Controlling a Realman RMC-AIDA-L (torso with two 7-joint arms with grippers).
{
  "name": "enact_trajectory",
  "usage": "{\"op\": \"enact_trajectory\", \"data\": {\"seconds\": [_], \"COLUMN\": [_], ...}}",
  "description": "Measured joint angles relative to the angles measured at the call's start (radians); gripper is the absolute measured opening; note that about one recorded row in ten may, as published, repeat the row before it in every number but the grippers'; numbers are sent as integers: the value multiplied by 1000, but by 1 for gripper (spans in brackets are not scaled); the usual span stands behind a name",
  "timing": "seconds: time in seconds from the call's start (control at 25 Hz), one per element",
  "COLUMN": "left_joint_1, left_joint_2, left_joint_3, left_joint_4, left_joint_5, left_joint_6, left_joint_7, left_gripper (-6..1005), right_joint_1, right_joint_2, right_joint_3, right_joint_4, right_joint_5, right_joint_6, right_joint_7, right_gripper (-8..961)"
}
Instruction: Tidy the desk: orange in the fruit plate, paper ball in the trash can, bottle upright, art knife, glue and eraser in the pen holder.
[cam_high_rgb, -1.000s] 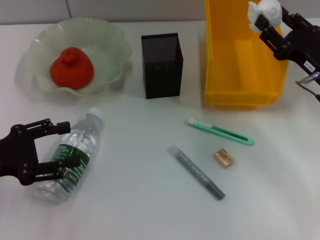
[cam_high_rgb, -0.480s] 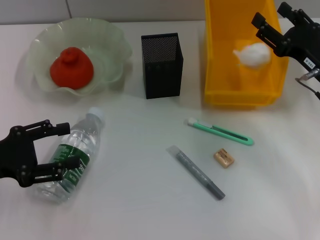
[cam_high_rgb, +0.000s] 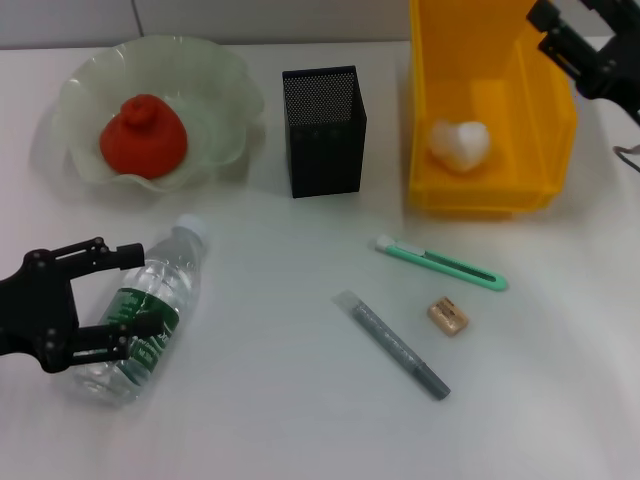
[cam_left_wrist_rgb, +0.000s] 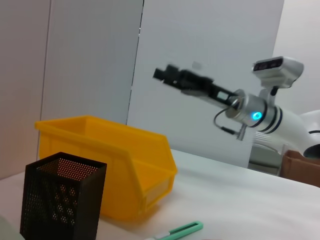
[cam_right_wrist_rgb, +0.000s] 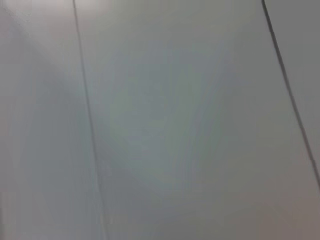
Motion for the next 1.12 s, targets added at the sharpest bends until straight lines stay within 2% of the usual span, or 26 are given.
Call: {"op": "enact_trajectory", "data": {"seconds": [0.08, 0.12, 0.16, 0.2, 0.24, 0.32, 0.36, 0.44, 0.48, 0.6, 0.68, 0.72, 0.84, 0.88, 0.92, 1.0, 1.12], "left_joint_1": [-2, -2, -3, -3, -3, -3, -4, -5, -5, -9, -11, -14, -23, -25, -25, -25, -25], "left_joint_2": [0, 0, 0, 0, 0, 0, 0, 0, 0, 0, 0, 0, 0, 0, 0, 0, 0], "left_joint_3": [0, 0, 0, 0, 0, 0, 0, 0, 0, 0, 0, 0, 0, 0, 0, 0, 0], "left_joint_4": [0, 0, 0, 0, 0, 0, 0, 0, 0, 0, 0, 0, 0, 0, 0, 0, -1], "left_joint_5": [0, 0, 0, 0, 0, 0, 0, 0, 0, 0, 2, 3, 6, 7, 7, 7, 8], "left_joint_6": [0, 1, 2, 3, 3, 3, 4, 3, 3, 2, 3, 3, 4, 4, 4, 2, -1], "left_joint_7": [0, 0, 0, 0, 0, 0, 0, 0, 0, 0, 0, 0, 0, 0, 0, 0, 0], "left_gripper": [798, 797, 797, 797, 797, 796, 796, 796, 795, 795, 794, 794, 793, 793, 793, 792, 792], "right_joint_1": [-13, -22, -22, -26, -26, -21, -21, -9, -9, 7, 11, 22, 29, 27, 27, 19, 8], "right_joint_2": [-15, -35, -35, -56, -67, -81, -81, -92, -92, -86, -82, -69, -49, -28, -28, -11, -1], "right_joint_3": [-4, -6, -6, -6, -5, -2, -2, 0, 0, -6, -7, -7, -7, -7, -7, -7, -7], "right_joint_4": [-6, -10, -10, -11, -13, -18, -18, -47, -47, -85, -87, -93, -103, -115, -115, -122, -123], "right_joint_5": [-11, -45, -45, -104, -143, -221, -221, -360, -360, -524, -552, -626, -709, -759, -759, -795, -804], "right_joint_6": [-72, -139, -139, -202, -235, -285, -285, -331, -331, -333, -327, -306, -260, -208, -208, -161, -106], "right_joint_7": [67, 137, 137, 196, 224, 265, 265, 305, 305, 314, 314, 307, 296, 273, 273, 232, 216], "right_gripper": [763, 763, 763, 763, 763, 764, 764, 765, 765, 765, 765, 765, 765, 765, 765, 765, 765]}}
